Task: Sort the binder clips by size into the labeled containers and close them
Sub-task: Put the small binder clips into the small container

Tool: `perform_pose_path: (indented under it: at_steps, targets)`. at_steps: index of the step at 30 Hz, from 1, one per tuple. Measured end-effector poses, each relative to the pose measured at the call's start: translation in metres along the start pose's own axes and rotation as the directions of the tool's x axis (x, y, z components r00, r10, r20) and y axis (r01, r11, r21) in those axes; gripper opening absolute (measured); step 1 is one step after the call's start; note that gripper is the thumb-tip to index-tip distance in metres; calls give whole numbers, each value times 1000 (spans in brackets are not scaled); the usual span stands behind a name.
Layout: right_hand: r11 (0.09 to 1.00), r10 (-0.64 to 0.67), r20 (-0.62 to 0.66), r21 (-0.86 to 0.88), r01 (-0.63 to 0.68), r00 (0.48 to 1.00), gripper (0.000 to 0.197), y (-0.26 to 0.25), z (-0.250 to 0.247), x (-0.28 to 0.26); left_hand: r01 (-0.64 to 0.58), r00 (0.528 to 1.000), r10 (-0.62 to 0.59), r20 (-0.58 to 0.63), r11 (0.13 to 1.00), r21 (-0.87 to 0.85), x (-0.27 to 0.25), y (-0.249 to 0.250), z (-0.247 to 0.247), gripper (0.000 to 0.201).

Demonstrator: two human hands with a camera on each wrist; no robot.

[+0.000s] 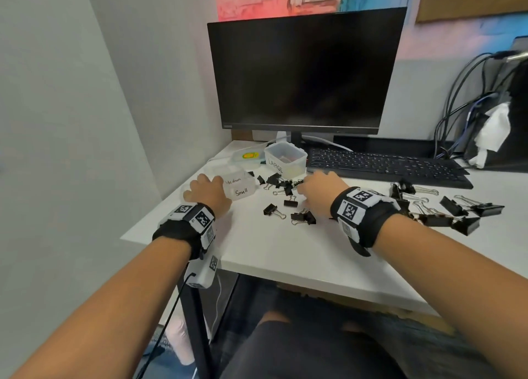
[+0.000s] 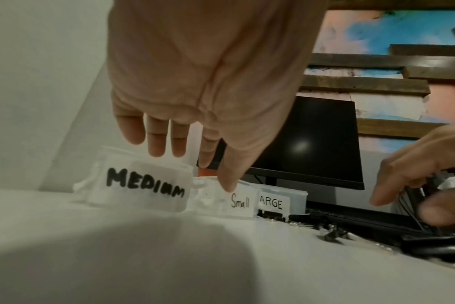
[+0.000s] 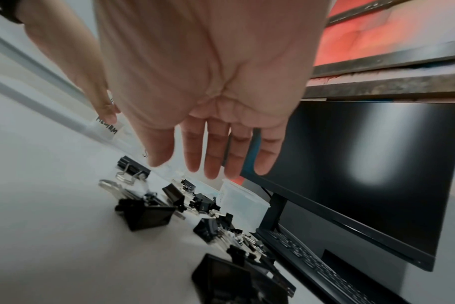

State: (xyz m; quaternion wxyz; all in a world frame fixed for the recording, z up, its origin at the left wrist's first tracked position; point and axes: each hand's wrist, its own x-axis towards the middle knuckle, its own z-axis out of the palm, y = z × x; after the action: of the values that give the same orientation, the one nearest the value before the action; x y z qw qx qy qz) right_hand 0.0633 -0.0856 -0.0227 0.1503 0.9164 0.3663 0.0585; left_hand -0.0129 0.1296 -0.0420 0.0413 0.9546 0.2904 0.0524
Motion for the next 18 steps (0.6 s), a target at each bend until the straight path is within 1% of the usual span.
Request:
perform_pose_path:
  at_steps: [2, 3, 5, 7, 9, 11, 13, 15, 16, 18]
  targets:
    - [999, -36, 7, -9, 36, 999, 41, -7, 3, 2, 24, 999, -25, 37, 999, 42, 3, -8, 1, 50]
    - [999, -54, 39, 6, 54, 998, 48, -9, 3, 3, 19, 998, -22, 55, 998, 56, 4, -10, 0, 48]
    - [991, -94, 154, 111, 78, 983, 60, -11, 4, 5, -26, 996, 20, 92, 998, 60, 10, -15, -2, 45]
    - [974, -132, 270, 213, 75, 954, 64, -12, 2, 8, -101, 983, 96, 154, 994, 28, 15, -17, -7, 45]
    - [973, -147, 304, 213, 83, 941, 56, -11, 0, 16, -170, 957, 166, 237, 985, -2, 19, -19, -16, 44]
    - [980, -150, 314, 172, 100, 937, 47, -10, -3, 26, -233, 921, 223, 320, 973, -9, 22, -19, -28, 43]
    - [984, -140, 329, 148, 96, 934, 47, -7, -5, 31, -269, 879, 268, 395, 962, -53, 24, -18, -37, 42]
    - [985, -130, 331, 149, 84, 935, 48, -2, -7, 36, -247, 845, 307, 439, 950, -188, 31, -16, -39, 41]
    - [983, -132, 322, 161, 84, 937, 47, 1, -7, 38, -213, 834, 324, 446, 935, -282, 33, -16, -39, 43]
    - [975, -146, 312, 205, 83, 939, 37, 7, -6, 41, -130, 823, 348, 450, 885, -447, 33, -15, -38, 45]
